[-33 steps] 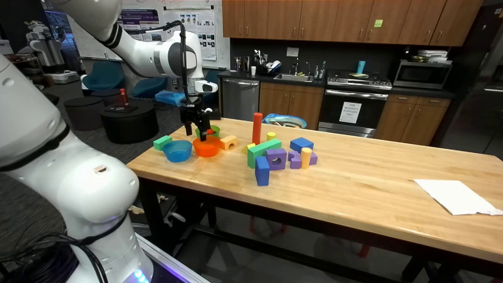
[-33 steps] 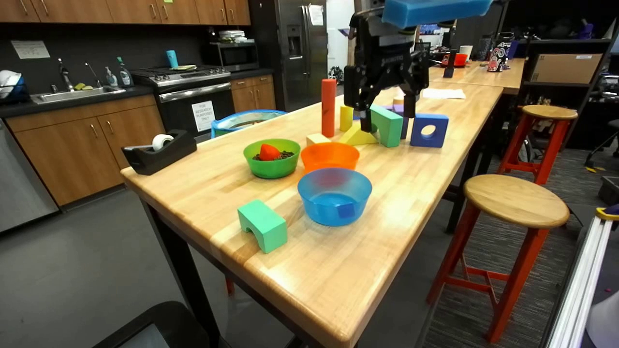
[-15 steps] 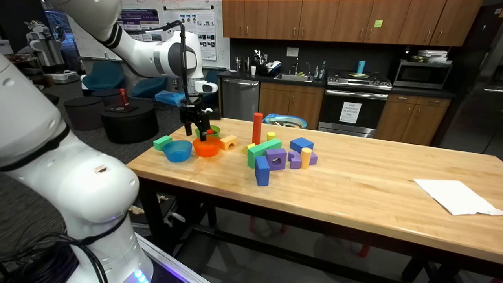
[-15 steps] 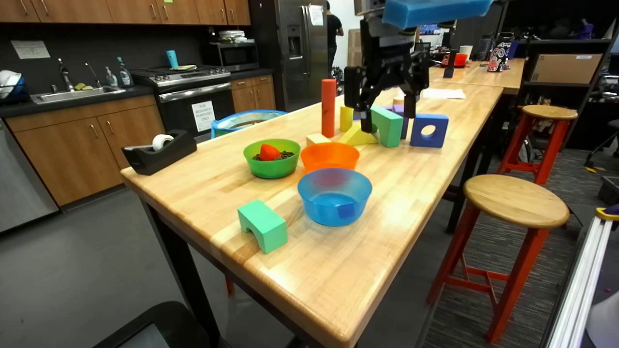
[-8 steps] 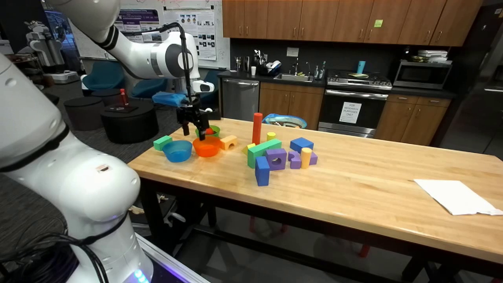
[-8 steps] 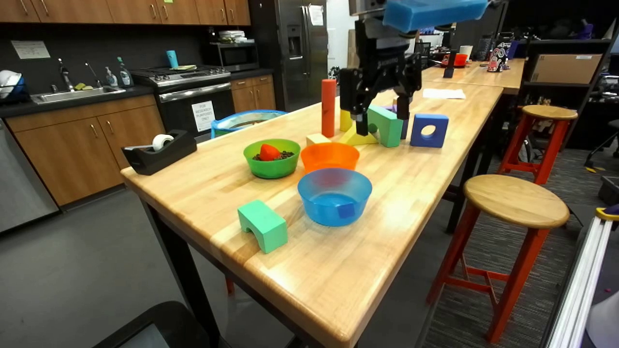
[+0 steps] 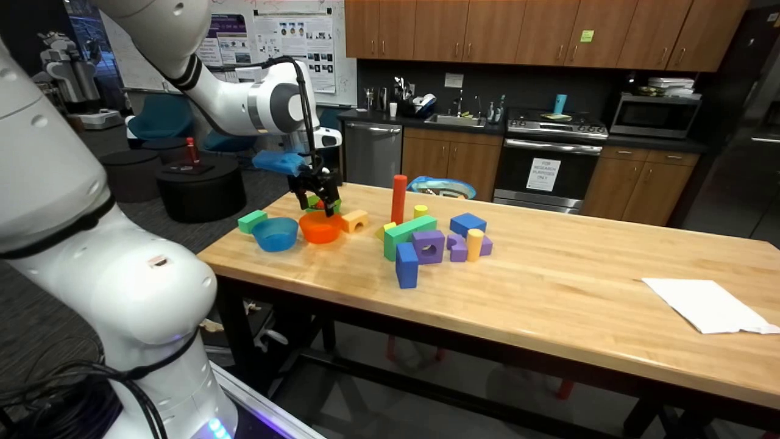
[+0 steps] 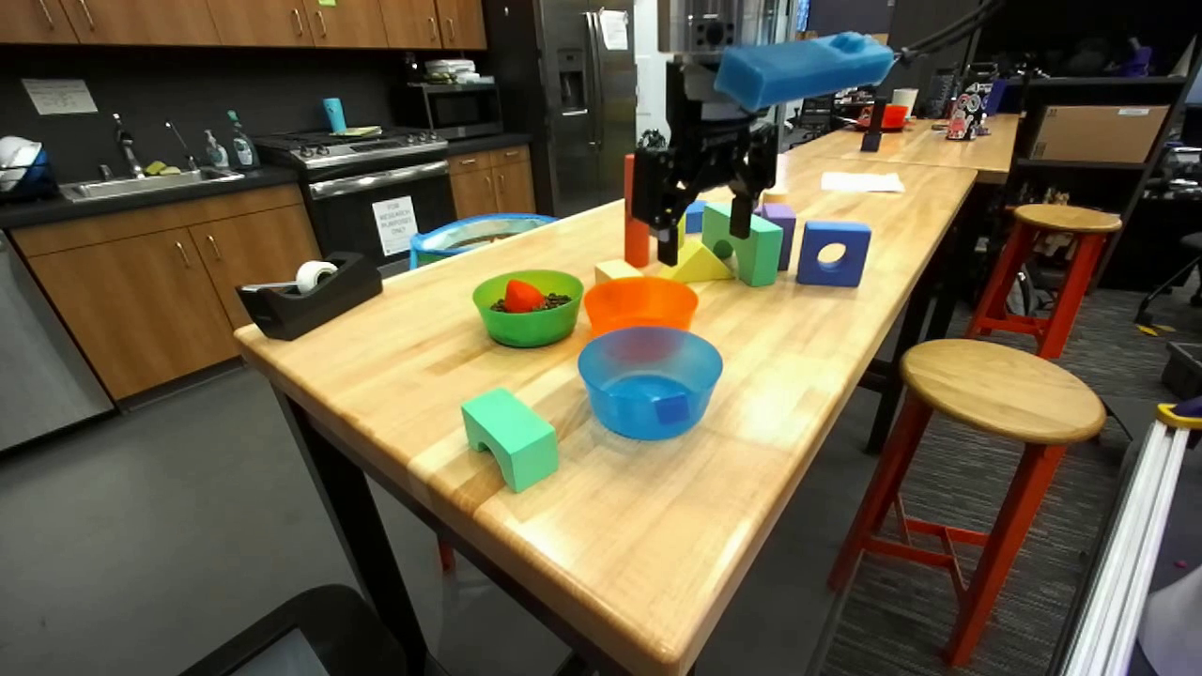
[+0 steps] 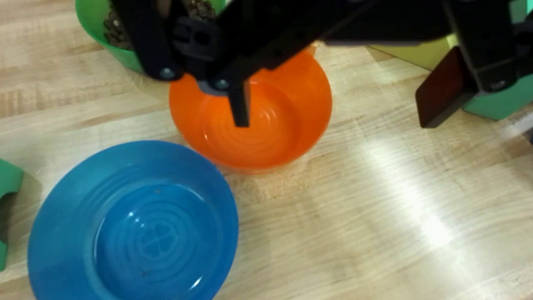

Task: Move the orange bowl to the right

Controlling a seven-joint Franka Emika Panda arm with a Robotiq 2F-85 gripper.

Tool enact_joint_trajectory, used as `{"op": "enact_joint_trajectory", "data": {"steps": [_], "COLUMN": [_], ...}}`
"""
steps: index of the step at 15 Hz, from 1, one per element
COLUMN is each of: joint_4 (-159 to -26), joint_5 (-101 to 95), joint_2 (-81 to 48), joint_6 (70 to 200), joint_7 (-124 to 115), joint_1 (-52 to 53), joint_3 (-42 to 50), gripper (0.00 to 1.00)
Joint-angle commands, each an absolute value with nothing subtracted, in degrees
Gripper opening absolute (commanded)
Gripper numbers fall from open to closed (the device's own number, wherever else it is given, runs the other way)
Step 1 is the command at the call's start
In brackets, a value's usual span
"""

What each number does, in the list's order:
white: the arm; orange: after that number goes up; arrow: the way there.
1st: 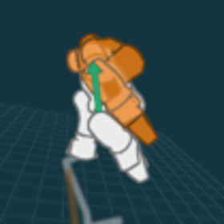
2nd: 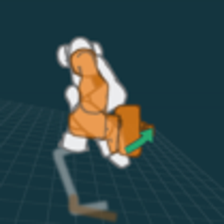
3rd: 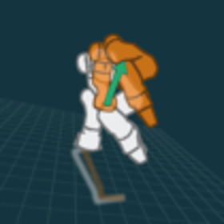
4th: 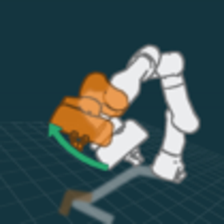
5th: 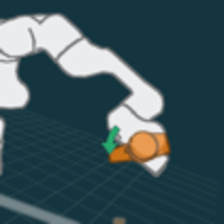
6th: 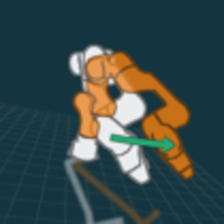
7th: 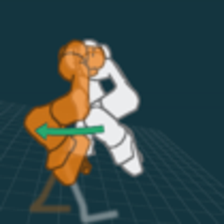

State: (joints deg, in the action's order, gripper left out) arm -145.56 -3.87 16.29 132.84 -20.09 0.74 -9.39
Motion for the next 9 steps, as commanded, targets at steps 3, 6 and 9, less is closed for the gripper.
{"op": "enact_joint_trajectory", "data": {"steps": [3, 6, 9], "joint_4": [-140.4, -138.3, -136.6], "joint_5": [-4.4, -3.3, -1.4], "joint_2": [8.5, 5.8, 3.1], "joint_6": [136.2, 136.4, 135.8], "joint_7": [-18.8, -17.5, -14.9], "joint_1": [-0.2, 0.2, 0.6], "joint_3": [-6.8, -5.5, -4.6], "gripper": [1.0, 1.0, 1.0]}}
